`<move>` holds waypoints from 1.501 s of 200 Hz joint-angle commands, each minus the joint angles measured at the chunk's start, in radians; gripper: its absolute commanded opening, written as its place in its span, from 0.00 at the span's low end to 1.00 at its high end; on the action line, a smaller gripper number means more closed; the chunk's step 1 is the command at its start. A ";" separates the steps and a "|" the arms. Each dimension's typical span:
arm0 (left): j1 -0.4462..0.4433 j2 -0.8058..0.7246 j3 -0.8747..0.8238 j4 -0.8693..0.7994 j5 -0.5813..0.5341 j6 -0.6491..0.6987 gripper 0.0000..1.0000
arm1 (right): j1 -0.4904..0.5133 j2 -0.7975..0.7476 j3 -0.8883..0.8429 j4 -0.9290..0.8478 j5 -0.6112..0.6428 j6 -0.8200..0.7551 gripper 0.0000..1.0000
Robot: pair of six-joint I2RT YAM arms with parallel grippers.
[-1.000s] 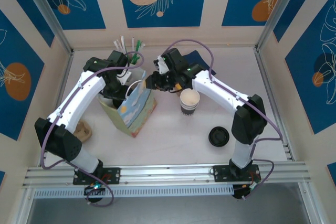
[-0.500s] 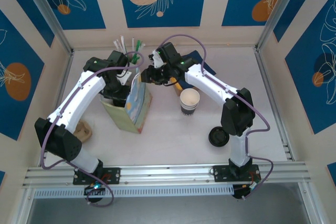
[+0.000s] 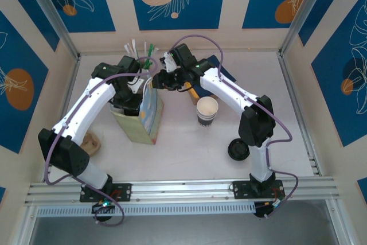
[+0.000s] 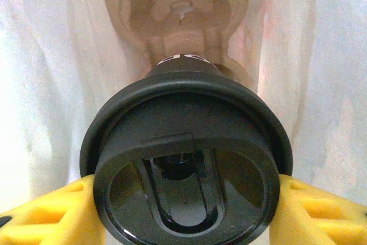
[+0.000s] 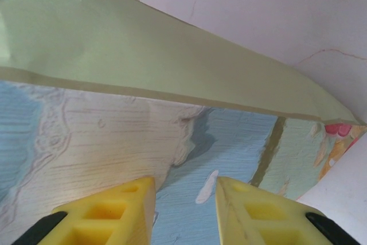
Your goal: Pack the takeout coffee
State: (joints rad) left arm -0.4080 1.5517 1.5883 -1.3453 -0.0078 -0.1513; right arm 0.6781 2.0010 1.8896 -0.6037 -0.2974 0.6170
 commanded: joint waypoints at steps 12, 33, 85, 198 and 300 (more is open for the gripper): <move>0.006 0.022 -0.004 -0.009 -0.007 -0.023 0.54 | -0.005 -0.066 -0.053 -0.012 -0.020 -0.009 0.34; 0.006 0.025 0.001 -0.011 -0.021 -0.035 0.54 | -0.003 -0.132 -0.127 0.007 -0.013 0.004 0.34; 0.006 0.033 -0.007 -0.004 -0.013 -0.042 0.54 | -0.002 -0.327 -0.313 0.035 0.013 0.015 0.36; 0.005 0.037 -0.027 0.008 -0.019 -0.036 0.53 | 0.017 -0.646 -0.573 -0.010 0.049 0.045 0.37; 0.006 0.061 -0.048 0.033 -0.012 -0.045 0.53 | 0.040 -0.823 -0.634 -0.076 0.101 0.054 0.38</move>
State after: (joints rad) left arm -0.4080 1.5970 1.5555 -1.3159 -0.0113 -0.1848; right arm 0.7128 1.2190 1.2781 -0.6456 -0.2150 0.6670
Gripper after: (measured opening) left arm 0.604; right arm 0.376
